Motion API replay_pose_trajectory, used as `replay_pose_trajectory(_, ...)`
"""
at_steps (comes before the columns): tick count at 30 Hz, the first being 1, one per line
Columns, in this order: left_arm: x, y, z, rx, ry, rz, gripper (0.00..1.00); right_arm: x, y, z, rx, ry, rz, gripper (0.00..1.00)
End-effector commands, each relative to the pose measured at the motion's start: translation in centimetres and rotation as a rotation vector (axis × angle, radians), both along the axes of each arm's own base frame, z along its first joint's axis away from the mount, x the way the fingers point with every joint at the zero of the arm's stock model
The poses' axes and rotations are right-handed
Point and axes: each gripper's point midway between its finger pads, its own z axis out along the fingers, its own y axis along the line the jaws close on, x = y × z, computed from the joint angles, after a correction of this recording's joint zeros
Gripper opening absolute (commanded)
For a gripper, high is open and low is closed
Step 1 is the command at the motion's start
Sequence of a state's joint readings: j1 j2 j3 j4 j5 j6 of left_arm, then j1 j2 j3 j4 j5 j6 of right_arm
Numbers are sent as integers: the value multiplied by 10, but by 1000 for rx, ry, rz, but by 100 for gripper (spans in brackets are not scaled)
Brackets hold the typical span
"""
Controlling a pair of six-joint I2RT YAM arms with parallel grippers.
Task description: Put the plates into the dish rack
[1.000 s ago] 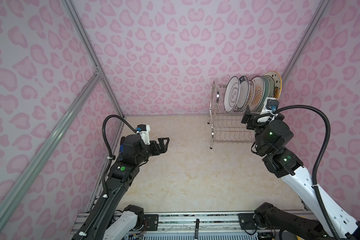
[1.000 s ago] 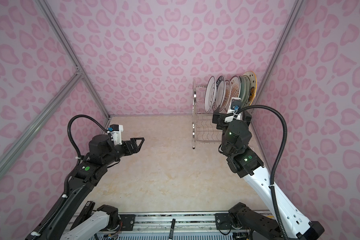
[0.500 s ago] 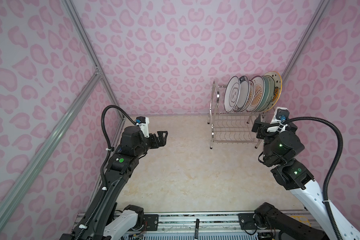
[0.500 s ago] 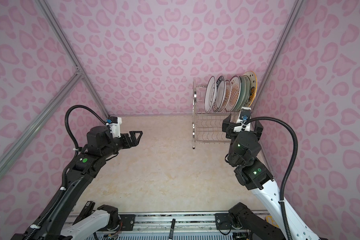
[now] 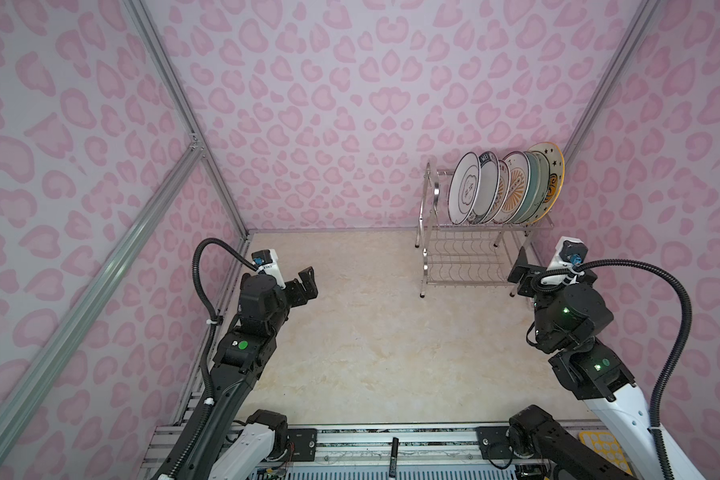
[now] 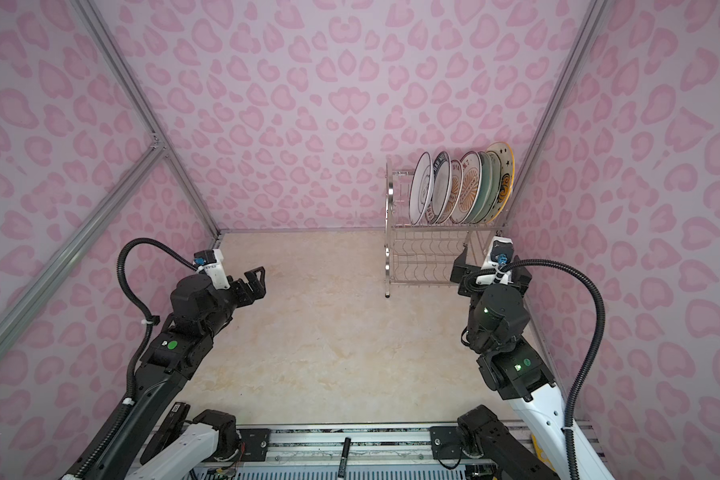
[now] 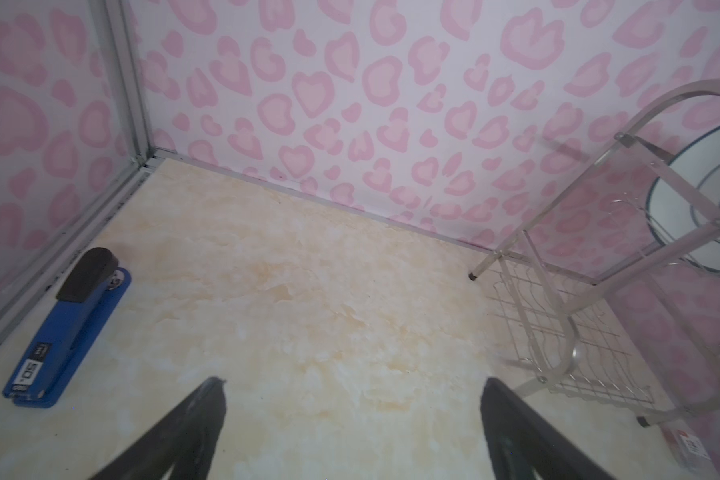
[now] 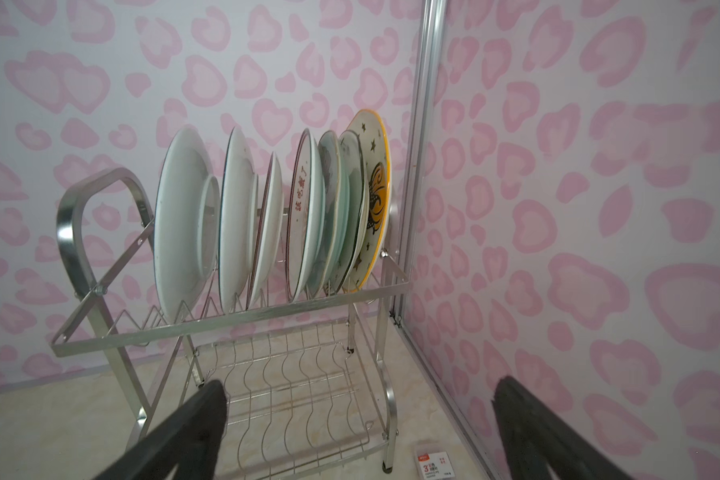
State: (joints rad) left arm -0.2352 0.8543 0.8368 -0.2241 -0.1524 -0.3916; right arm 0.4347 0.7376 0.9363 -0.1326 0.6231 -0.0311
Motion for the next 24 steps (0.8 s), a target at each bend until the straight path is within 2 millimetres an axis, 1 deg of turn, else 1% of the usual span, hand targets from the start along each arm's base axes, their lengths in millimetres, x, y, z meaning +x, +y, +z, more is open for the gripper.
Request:
replay_pose_trajectory(1,5,27,14,99,-91,135,98,8,13,-20,26,42,71,99)
replay_pose_trajectory(3,7,32,9,147,-106,144,98,9,12,-29,30,50,68,99)
replay_pose_trajectory(5,13,33,-3,171,-106,135,98,10,11,-38,38,33,69,99)
replay_pose_trajectory(7,22,37,-23,156,-79,139,98,11,7,-46,55,16,60,99)
replay_pose_trajectory(10,30,52,-56,138,-60,196,98,13,-4,-64,76,18,39,99)
replay_pose_trajectory(11,31,57,-63,140,-63,218,98,13,-7,-69,79,18,35,99)
replay_pose_trajectory(16,29,80,-98,286,-57,308,98,17,-25,-97,134,25,24,99)
replay_pose_trajectory(20,31,84,-119,357,-58,301,97,23,-35,-112,158,36,16,99)
replay_pose_trajectory(24,39,84,-137,330,-50,247,98,31,-40,-125,145,56,9,99)
